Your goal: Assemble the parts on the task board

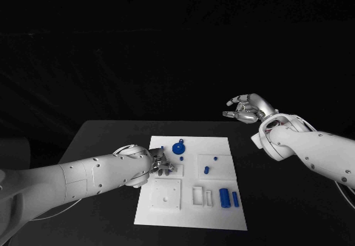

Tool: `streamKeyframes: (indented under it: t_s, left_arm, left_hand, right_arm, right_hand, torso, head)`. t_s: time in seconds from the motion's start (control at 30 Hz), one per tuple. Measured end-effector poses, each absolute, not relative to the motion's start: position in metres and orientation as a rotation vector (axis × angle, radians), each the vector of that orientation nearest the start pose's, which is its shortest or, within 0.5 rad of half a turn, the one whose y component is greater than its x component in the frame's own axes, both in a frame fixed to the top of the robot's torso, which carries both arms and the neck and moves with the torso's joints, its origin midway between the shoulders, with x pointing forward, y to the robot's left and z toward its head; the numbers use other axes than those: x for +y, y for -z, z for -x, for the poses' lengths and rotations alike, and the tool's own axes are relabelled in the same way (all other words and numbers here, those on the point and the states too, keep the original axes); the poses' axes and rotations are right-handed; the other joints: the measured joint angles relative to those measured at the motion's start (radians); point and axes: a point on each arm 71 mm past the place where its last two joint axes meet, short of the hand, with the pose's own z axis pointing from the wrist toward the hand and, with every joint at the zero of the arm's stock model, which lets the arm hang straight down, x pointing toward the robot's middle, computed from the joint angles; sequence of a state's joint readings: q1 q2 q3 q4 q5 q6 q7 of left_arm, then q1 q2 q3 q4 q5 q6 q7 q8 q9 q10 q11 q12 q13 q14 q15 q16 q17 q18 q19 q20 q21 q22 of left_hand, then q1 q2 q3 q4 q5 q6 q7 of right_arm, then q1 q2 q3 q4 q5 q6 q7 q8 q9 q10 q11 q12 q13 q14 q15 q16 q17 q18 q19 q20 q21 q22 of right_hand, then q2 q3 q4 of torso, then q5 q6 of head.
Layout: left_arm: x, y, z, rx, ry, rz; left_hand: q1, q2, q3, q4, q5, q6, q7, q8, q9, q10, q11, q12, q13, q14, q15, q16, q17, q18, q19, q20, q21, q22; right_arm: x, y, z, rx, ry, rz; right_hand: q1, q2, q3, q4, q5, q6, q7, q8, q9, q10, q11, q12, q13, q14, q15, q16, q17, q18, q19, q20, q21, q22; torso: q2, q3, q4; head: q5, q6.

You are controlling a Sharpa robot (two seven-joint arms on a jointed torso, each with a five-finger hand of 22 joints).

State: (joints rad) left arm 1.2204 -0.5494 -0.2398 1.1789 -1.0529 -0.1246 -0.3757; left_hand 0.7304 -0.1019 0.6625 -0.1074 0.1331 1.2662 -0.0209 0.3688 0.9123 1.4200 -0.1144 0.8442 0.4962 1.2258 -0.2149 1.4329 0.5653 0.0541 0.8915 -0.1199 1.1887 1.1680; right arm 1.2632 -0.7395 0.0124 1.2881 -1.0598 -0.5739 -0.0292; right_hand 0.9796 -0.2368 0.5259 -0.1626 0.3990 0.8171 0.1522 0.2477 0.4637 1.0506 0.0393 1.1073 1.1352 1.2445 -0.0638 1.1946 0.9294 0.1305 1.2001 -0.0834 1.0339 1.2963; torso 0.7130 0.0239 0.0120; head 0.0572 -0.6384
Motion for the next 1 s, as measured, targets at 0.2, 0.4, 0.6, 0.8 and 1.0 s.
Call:
streamKeyframes:
  t_s: [0.2,0.4,0.6,0.8,1.0]
  left_arm:
    - [0.1732,0.2830,-0.5162,2.175,0.394,0.212]
    - [0.1744,0.2828,-0.5169,2.171,0.393,0.216]
    - [0.1762,0.2826,-0.5175,2.166,0.391,0.222]
    - [0.1798,0.2826,-0.5181,2.163,0.388,0.233]
    - [0.1807,0.2828,-0.5181,2.163,0.390,0.244]
  left_hand:
    - [0.000,-0.002,0.002,0.020,-0.055,0.003,0.000,0.000,0.003,-0.002,-0.001,0.000,-0.004,0.000,0.000,0.000,-0.005,0.000,0.000,0.000,0.005,-0.005]
    - [0.004,-0.006,0.002,0.020,-0.060,0.003,0.000,0.000,0.003,-0.002,-0.001,0.000,-0.005,0.000,0.000,0.000,-0.006,0.000,0.000,0.000,0.005,-0.006]
    - [0.013,-0.027,0.005,0.022,-0.064,0.003,0.000,0.000,0.004,-0.002,-0.001,0.000,-0.008,0.000,0.000,0.004,-0.009,0.016,0.000,0.000,0.011,-0.010]
    - [0.023,-0.062,0.012,0.032,-0.068,0.002,0.000,0.000,0.007,-0.001,-0.002,0.000,-0.012,0.000,0.000,0.004,-0.014,0.016,0.000,0.000,0.011,-0.015]
    - [0.030,-0.090,0.017,0.054,-0.076,0.002,-0.001,0.000,0.009,-0.001,-0.002,0.000,-0.016,0.000,0.001,0.004,-0.017,0.016,0.000,0.000,0.015,-0.020]
  right_arm:
    - [-0.2338,0.1351,-0.5477,1.382,-0.717,-0.341]
    - [-0.2344,0.1351,-0.5478,1.382,-0.716,-0.342]
    - [-0.2345,0.1352,-0.5479,1.383,-0.716,-0.342]
    - [-0.2350,0.1353,-0.5480,1.383,-0.715,-0.342]
    - [-0.2354,0.1353,-0.5481,1.383,-0.714,-0.343]
  right_hand:
    - [0.000,0.000,0.000,0.000,0.000,0.000,0.000,0.000,0.000,-0.002,0.002,0.000,-0.001,0.000,0.000,0.000,0.000,0.000,0.000,0.000,0.000,0.000]
    - [0.000,0.000,0.000,0.000,0.000,0.000,0.000,0.000,0.000,-0.002,0.002,0.000,-0.001,0.000,0.000,0.000,0.000,0.000,0.000,0.000,0.000,0.000]
    - [0.000,0.000,0.000,0.000,0.000,0.000,0.000,0.000,0.000,-0.002,0.002,0.004,-0.001,0.000,0.000,0.000,0.000,0.000,0.000,0.000,0.000,0.000]
    - [0.000,0.000,0.000,0.000,0.000,0.000,0.000,0.000,0.000,-0.002,0.002,0.004,-0.002,0.000,0.000,0.000,0.000,0.000,0.000,0.000,0.000,0.000]
    - [0.000,0.000,0.000,0.000,0.000,0.000,0.000,0.000,0.000,-0.002,0.002,0.004,-0.002,0.000,0.000,0.000,0.000,0.000,0.000,0.000,0.000,0.001]
  torso:
    - [0.000,-0.0008,0.0000]
    - [0.000,-0.0006,0.0000]
    - [0.000,-0.0012,0.0003]
    - [0.000,-0.0012,0.0005]
    - [0.000,-0.0008,0.0006]
  head:
    - [-0.002,0.002]
    - [-0.003,0.003]
    - [-0.003,0.004]
    - [-0.004,0.003]
    - [-0.005,0.003]
